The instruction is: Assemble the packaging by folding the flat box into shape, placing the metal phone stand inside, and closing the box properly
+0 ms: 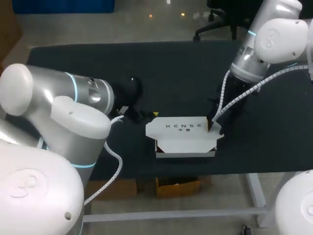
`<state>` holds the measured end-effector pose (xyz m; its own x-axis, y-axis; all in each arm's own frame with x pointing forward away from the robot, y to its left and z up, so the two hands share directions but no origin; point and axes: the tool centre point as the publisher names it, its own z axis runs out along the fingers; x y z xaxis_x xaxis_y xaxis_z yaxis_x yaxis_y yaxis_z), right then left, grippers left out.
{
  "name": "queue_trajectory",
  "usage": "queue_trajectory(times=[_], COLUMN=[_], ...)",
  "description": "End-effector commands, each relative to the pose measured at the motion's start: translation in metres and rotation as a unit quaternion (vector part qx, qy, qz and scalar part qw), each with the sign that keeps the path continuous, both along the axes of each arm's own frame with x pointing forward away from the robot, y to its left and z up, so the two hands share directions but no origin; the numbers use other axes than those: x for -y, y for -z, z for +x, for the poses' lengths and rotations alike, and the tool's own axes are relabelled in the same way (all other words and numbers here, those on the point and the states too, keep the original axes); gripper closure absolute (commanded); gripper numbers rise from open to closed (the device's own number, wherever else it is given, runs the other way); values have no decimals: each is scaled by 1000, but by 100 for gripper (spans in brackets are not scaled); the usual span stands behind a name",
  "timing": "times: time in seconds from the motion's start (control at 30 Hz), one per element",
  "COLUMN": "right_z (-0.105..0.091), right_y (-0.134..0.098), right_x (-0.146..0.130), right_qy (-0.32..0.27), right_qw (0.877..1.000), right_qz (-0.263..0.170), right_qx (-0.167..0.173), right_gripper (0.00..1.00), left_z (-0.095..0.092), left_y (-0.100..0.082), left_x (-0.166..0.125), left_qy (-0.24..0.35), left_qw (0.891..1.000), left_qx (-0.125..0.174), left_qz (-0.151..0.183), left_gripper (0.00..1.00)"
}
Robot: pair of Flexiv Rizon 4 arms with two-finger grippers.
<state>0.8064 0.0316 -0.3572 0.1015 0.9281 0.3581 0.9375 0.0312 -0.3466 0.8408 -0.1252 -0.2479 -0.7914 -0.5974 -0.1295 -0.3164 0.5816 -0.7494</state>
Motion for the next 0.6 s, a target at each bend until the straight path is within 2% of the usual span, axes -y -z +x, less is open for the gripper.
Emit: queue_trajectory(times=[0.03, 0.17, 0.2, 0.6], right_z=[-6, -5, -5, -5], right_y=[1, 2, 2, 6], right_x=[0, -1, -1, -1], right_qy=[7, 9, 10, 14], right_qw=[1000, 1000, 1000, 999], right_qz=[-1, 0, 0, -1], right_qx=[17, 23, 24, 39], right_gripper=[53, 53, 53, 54], left_z=[8, 8, 9, 9], left_y=[-10, -10, -10, -10], left_x=[-2, -3, -3, -3], left_qy=[-54, -102, -117, -117], left_qw=[975, 965, 962, 962], left_qx=[-178, -194, -188, -188], left_qz=[125, 146, 158, 158], left_gripper=[0, 0, 0, 0])
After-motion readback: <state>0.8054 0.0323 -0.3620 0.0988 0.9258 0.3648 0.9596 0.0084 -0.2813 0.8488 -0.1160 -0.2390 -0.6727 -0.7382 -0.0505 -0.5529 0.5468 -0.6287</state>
